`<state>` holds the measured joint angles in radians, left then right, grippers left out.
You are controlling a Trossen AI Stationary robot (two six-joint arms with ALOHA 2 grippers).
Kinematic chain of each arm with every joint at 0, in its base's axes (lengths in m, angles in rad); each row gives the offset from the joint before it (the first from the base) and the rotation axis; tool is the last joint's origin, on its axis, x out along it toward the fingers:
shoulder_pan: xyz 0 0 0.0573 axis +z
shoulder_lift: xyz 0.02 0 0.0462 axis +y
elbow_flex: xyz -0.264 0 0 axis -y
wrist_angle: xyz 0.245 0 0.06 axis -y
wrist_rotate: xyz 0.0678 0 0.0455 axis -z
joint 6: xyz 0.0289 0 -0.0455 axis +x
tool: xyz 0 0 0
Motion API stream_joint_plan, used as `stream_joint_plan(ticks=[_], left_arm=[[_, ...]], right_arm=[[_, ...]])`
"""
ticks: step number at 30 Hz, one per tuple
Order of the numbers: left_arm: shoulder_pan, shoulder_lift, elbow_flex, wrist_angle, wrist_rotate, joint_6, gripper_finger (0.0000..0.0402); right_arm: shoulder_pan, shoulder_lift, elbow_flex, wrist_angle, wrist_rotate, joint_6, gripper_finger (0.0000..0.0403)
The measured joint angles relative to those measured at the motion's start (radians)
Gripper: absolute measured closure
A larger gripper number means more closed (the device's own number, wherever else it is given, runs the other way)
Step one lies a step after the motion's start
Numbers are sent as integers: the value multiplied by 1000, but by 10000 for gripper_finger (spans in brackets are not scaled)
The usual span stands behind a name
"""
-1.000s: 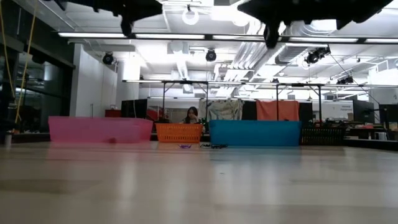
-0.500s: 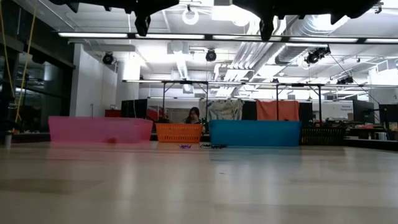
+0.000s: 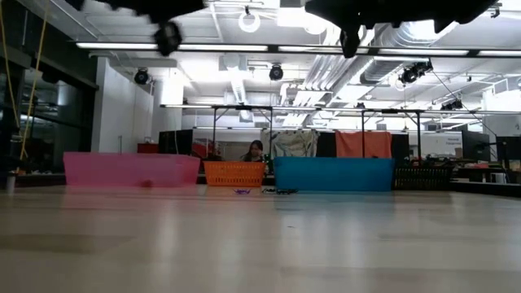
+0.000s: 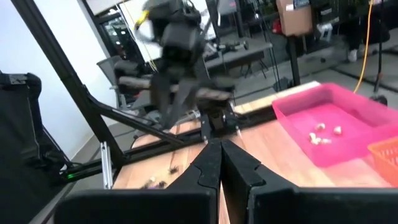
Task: Sort Halloween decoration
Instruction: Put the white skull toy into the pink bin
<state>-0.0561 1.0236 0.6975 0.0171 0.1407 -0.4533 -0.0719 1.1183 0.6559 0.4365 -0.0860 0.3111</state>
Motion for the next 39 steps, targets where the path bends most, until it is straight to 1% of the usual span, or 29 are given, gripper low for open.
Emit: stream_joint_plan(ticks=[2, 5, 7, 9, 12, 13, 15, 17, 19, 24, 30, 33, 36, 39], left_arm=[[-84, -31, 0, -186, -14, -69, 401], [-249, -63, -1, -417, -86, -214, 401], [-382, -59, -1, -475, -113, -313, 401], [-517, -36, -1, -478, -125, -373, 401], [-702, 27, 8, -472, -121, -379, 401], [-750, 53, 21, -496, -120, -368, 401], [-812, 103, 55, -564, -117, -331, 401], [-842, 147, 79, -646, -124, -287, 397], [-854, 182, 85, -679, -126, -245, 388], [-865, 251, 87, -668, -127, -134, 346], [-870, 323, 88, -620, -126, -78, 281], [-870, 359, 88, -617, -127, -60, 256], [-870, 394, 78, -618, -126, -66, 240], [-870, 427, 68, -623, -122, -85, 235]], right_arm=[[0, 0, 0, -26, 0, 2, 401], [0, 0, 0, -60, 0, 2, 401], [0, 0, 0, -81, 0, 1, 401], [0, 0, 0, -94, 0, -4, 401], [0, 0, 0, -108, 1, -5, 401], [0, 0, 0, -110, 4, -5, 401], [0, 0, 0, -117, 7, -1, 401], [-1, 0, 0, -119, 7, -1, 401], [-3, 0, 0, -120, 7, -2, 401], [-13, 0, 0, -133, 10, 2, 401], [-13, 0, 0, -149, 11, 3, 401], [-13, 0, 0, -151, 12, 3, 401], [-13, 0, 0, -155, 12, 3, 401], [-13, 0, 0, -161, 12, 2, 401]])
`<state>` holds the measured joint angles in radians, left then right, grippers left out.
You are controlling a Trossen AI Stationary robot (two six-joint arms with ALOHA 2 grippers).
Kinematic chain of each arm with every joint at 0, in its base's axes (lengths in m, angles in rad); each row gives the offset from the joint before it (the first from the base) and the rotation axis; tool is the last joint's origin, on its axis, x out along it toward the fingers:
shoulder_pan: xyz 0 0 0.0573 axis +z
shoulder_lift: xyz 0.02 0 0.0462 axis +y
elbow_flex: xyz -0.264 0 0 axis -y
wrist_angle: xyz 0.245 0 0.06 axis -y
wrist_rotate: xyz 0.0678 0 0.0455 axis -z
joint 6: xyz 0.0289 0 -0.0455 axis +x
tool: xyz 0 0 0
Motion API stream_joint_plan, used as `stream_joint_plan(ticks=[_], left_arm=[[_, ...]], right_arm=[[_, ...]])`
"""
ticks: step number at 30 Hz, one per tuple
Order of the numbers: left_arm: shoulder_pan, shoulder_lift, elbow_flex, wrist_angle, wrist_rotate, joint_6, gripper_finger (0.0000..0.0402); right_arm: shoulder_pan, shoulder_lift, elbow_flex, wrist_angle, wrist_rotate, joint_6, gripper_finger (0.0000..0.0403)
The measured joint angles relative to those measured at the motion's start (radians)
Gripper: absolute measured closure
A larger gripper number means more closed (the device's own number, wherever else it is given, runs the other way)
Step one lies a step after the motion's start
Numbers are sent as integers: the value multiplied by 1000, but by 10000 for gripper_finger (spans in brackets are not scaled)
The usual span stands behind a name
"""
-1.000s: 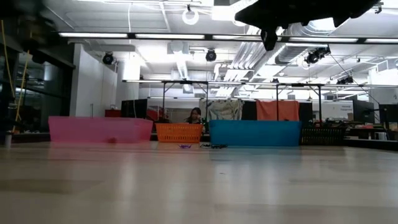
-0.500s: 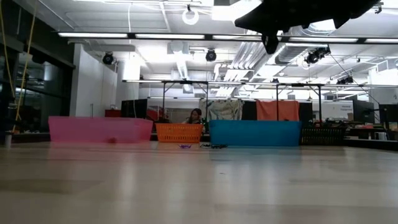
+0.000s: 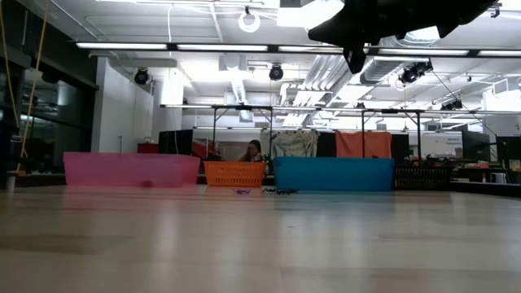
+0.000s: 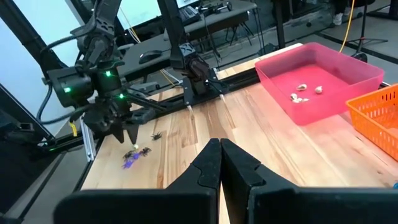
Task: Sort Halloween decoration
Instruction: Put the white skull toy into the pink bin
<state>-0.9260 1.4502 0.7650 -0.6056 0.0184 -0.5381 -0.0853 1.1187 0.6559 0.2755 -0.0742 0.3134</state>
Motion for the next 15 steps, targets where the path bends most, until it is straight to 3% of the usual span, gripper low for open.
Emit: stream_joint_plan(ticks=[15], left_arm=[[0, 111, 0, 42, 5, -17, 234]], right_arm=[[0, 0, 0, -17, 5, 0, 401]])
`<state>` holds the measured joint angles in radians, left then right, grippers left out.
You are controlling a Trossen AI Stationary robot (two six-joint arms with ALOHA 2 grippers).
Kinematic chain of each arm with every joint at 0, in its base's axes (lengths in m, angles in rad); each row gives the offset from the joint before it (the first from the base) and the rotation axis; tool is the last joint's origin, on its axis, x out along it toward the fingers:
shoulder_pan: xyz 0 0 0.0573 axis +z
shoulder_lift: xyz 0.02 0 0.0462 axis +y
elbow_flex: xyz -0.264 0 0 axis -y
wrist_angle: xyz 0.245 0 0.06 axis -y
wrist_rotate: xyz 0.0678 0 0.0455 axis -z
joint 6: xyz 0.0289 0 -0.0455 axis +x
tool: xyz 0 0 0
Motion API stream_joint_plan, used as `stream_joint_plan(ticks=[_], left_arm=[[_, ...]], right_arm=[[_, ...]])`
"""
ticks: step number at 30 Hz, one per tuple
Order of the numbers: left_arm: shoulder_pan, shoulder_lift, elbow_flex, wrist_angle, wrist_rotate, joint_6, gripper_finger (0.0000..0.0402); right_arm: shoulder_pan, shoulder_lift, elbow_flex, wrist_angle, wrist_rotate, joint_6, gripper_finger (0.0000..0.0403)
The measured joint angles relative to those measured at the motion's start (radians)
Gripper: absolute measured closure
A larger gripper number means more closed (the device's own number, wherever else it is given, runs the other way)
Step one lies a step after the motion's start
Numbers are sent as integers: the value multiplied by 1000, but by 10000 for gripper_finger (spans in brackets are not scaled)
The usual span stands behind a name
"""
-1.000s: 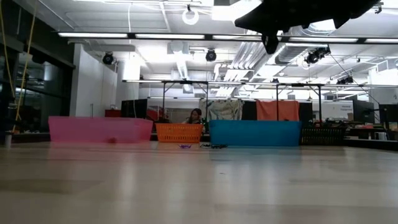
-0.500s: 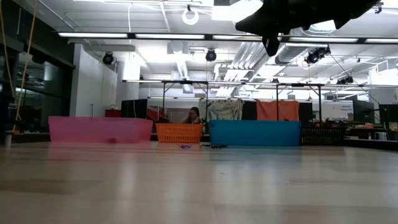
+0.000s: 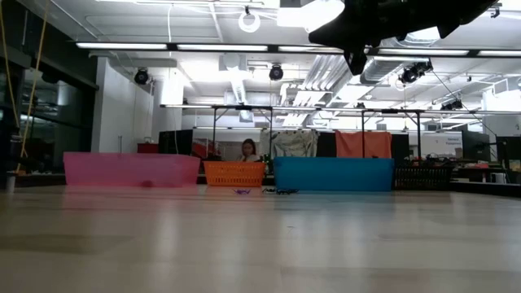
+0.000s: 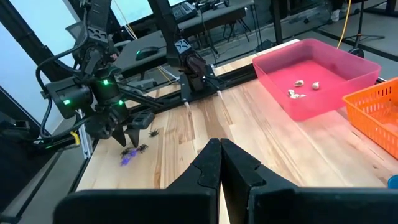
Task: Sort Halloween decoration
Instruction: Put the white skull toy into the pink bin
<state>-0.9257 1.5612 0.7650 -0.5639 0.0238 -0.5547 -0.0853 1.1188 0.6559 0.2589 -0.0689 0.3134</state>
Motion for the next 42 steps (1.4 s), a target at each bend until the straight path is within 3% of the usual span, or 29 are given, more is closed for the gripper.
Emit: stream_joint_plan(ticks=[19, 42], left_arm=[[-10, 0, 0, -12, 6, -18, 235], [-10, -6, -50, 45, -2, -62, 307]], right_arm=[[0, 0, 0, -16, 5, 0, 401], [0, 0, 0, -32, 37, 0, 401]])
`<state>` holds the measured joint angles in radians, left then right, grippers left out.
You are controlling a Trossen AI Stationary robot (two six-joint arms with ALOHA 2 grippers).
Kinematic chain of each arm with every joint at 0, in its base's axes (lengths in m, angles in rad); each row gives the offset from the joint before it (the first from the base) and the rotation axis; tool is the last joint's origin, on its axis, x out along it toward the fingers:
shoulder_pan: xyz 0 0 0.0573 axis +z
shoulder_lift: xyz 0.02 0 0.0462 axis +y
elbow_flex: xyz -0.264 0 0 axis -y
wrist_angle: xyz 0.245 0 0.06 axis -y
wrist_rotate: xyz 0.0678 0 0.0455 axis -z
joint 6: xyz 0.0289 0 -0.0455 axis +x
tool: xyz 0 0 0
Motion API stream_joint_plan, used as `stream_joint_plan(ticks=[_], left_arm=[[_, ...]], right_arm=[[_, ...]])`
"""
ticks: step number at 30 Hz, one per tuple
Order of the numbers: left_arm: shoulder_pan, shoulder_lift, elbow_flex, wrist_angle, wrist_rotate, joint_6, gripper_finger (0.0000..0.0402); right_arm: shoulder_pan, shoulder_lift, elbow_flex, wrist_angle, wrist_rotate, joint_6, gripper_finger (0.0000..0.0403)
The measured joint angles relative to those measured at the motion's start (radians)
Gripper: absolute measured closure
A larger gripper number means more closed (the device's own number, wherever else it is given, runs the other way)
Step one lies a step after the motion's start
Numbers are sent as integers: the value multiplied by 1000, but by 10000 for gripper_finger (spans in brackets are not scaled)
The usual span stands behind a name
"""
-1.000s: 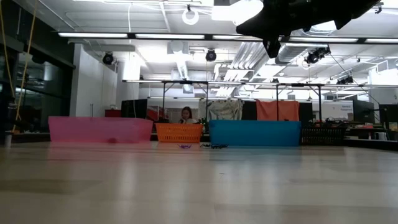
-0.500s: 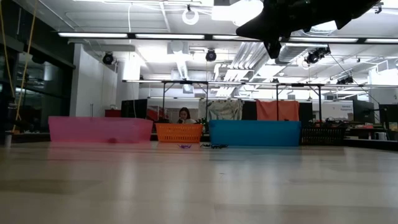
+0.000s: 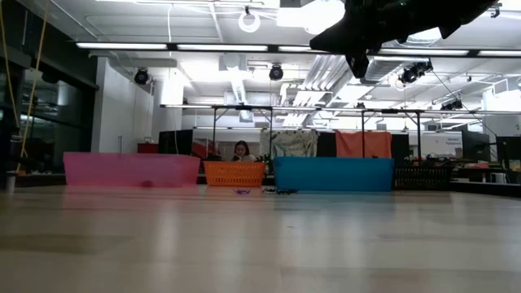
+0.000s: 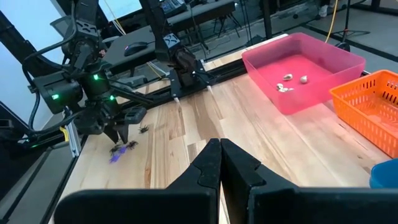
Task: Sort Halloween decoration
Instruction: Put the white skull toy into the pink bin
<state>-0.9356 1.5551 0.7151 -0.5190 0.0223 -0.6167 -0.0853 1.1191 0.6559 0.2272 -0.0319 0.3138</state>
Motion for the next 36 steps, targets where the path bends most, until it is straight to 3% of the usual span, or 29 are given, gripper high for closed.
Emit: stream_joint_plan(ticks=[11, 32, 36], left_arm=[[19, -12, -2, 1, 21, -8, 360], [47, -33, -6, -4, 61, -30, 353], [71, -72, -6, -29, 175, -67, 353]], right_arm=[[0, 0, 0, -1, 1, 0, 401], [0, 0, 0, -6, 0, -1, 401], [0, 0, 0, -6, 0, -1, 401]])
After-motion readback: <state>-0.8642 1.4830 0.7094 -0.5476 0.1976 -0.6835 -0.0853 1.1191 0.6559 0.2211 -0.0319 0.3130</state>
